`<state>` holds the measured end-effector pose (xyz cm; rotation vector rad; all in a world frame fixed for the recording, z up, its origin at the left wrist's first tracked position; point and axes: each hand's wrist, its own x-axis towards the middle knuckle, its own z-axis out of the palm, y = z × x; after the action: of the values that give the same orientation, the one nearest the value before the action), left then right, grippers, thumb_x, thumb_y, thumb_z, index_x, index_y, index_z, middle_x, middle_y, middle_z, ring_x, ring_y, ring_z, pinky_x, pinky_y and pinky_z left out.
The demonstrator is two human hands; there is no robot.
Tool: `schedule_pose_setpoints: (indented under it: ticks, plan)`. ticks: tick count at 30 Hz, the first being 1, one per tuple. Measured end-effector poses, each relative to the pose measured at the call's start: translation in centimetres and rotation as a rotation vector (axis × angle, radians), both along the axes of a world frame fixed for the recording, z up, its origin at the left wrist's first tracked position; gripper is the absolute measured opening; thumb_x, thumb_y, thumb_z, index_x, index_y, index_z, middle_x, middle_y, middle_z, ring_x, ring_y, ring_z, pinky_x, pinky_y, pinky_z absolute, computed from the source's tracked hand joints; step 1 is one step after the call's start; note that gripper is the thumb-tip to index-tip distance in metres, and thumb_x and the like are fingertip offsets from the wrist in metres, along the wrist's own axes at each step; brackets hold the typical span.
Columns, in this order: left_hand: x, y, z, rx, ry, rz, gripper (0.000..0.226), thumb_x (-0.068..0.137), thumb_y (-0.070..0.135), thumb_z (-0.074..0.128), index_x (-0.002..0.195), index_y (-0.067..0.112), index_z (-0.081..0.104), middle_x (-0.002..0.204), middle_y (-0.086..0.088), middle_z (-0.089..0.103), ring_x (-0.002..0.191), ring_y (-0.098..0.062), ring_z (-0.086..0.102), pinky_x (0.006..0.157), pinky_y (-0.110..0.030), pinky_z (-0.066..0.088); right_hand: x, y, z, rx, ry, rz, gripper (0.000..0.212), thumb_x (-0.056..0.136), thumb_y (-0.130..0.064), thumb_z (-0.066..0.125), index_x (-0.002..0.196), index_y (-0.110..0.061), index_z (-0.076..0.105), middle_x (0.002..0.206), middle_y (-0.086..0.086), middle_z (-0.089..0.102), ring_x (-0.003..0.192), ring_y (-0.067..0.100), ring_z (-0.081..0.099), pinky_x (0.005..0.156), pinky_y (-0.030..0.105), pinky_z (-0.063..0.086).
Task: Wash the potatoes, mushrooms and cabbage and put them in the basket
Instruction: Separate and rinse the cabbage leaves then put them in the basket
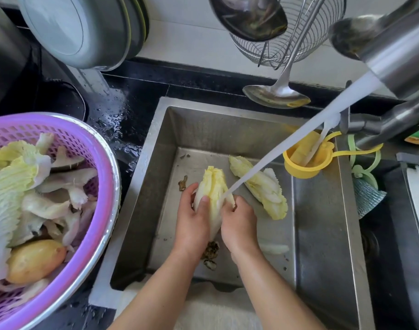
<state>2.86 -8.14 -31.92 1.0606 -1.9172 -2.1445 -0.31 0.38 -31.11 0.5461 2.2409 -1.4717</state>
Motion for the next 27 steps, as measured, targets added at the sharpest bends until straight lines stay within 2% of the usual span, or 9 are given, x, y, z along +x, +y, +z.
schedule_pose_setpoints:
  ticks: [5, 10, 13, 16, 17, 19, 22, 25, 27]
  plan:
    - [0.4, -0.4, 0.2, -0.231, 0.025, -0.016, 0.036, 0.108, 0.015, 0.052, 0.139, 0.033, 0.051, 0.131, 0.021, 0.059, 0.120, 0.010, 0.055, 0.102, -0.012, 0.041, -1.6, 1.3, 1.0, -0.356, -0.292, 0.035, 0.030, 0.101, -0.002, 0.045, 0.108, -0.007, 0.073, 0.099, 0.016, 0.078, 0.090, 0.037, 0.075, 0.084, 0.057, 0.061]
    - [0.0, 0.4, -0.1, -0.168, -0.123, 0.013, 0.049, 0.107, 0.025, 0.051, 0.154, 0.027, 0.040, 0.135, 0.003, 0.061, 0.122, -0.016, 0.061, 0.108, -0.039, 0.050, -2.0, 1.7, -0.2, -0.179, -0.246, 0.027, 0.031, 0.097, -0.004, 0.044, 0.094, -0.014, 0.073, 0.093, 0.010, 0.078, 0.084, 0.028, 0.073, 0.076, 0.045, 0.063]
    - [-0.2, 0.1, -0.5, -0.153, -0.234, 0.080, 0.037, 0.099, 0.019, 0.057, 0.135, 0.023, 0.059, 0.113, -0.002, 0.072, 0.103, -0.022, 0.069, 0.095, -0.045, 0.057, -1.3, 1.6, -1.1, -0.055, -0.196, -0.129, 0.030, 0.098, -0.007, 0.041, 0.083, -0.017, 0.066, 0.086, 0.006, 0.071, 0.075, 0.019, 0.059, 0.066, 0.032, 0.049]
    - [-0.1, -0.3, 0.0, -0.074, -0.193, 0.181, 0.024, 0.096, 0.006, 0.055, 0.111, 0.024, 0.062, 0.095, -0.008, 0.074, 0.089, -0.022, 0.072, 0.084, -0.040, 0.058, -1.3, 1.9, -1.7, -0.149, -0.223, -0.364, 0.029, 0.098, -0.007, 0.043, 0.092, -0.020, 0.069, 0.097, 0.008, 0.074, 0.088, 0.027, 0.070, 0.080, 0.044, 0.061]
    - [-0.1, -0.3, 0.3, -0.048, -0.158, 0.207, 0.024, 0.099, 0.004, 0.053, 0.112, 0.022, 0.060, 0.092, -0.009, 0.075, 0.085, -0.017, 0.072, 0.084, -0.035, 0.056, -1.5, 2.0, -1.6, -0.244, -0.242, -0.458, 0.030, 0.099, -0.002, 0.044, 0.099, -0.018, 0.069, 0.099, 0.009, 0.073, 0.093, 0.030, 0.071, 0.079, 0.052, 0.062]
    - [-0.1, -0.3, 0.8, -0.080, -0.118, 0.259, 0.023, 0.104, 0.002, 0.046, 0.120, 0.015, 0.056, 0.090, -0.009, 0.072, 0.078, -0.012, 0.071, 0.081, -0.029, 0.053, -2.0, 2.3, -0.8, -0.409, -0.254, -0.598, 0.036, 0.100, 0.009, 0.041, 0.109, -0.014, 0.066, 0.100, 0.008, 0.069, 0.090, 0.026, 0.068, 0.071, 0.048, 0.061]
    - [0.0, -1.1, 0.1, -0.094, -0.159, 0.345, 0.031, 0.103, 0.000, 0.040, 0.128, 0.014, 0.052, 0.097, -0.007, 0.061, 0.079, -0.019, 0.065, 0.079, -0.033, 0.052, -3.0, 3.6, -0.2, -0.401, -0.209, -0.658, 0.038, 0.098, 0.016, 0.040, 0.111, -0.011, 0.063, 0.100, 0.009, 0.066, 0.095, 0.030, 0.065, 0.084, 0.052, 0.059]
    - [0.1, -1.6, -0.3, -0.118, -0.284, 0.257, 0.028, 0.100, 0.005, 0.046, 0.123, 0.019, 0.055, 0.097, -0.005, 0.063, 0.088, -0.024, 0.062, 0.086, -0.043, 0.052, -3.9, 5.3, -0.5, -0.271, -0.172, -0.571, 0.041, 0.097, 0.013, 0.044, 0.119, -0.012, 0.067, 0.110, 0.011, 0.070, 0.101, 0.031, 0.068, 0.086, 0.054, 0.061]
    - [0.1, -0.9, 0.0, -0.130, -0.268, 0.084, 0.027, 0.098, 0.005, 0.048, 0.112, 0.022, 0.064, 0.090, -0.005, 0.065, 0.084, -0.027, 0.061, 0.082, -0.043, 0.052, -3.8, 5.6, -0.2, -0.083, -0.136, -0.324, 0.033, 0.097, -0.001, 0.046, 0.102, -0.021, 0.072, 0.104, 0.006, 0.073, 0.094, 0.025, 0.070, 0.082, 0.050, 0.063]
